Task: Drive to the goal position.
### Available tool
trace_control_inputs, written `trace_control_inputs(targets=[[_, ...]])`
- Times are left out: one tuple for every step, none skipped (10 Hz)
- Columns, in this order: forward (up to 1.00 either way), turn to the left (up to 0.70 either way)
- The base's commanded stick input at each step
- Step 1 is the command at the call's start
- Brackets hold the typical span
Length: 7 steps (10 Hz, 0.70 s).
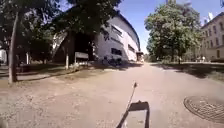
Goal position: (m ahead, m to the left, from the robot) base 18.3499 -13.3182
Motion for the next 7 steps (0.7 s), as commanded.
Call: trace_control_inputs(targets=[[0.70, -0.35], [0.70, -0.35], [0.70, -0.35], [0.70, -0.35], [0.70, -0.35], [0.70, -0.06], [0.70, 0.00]])
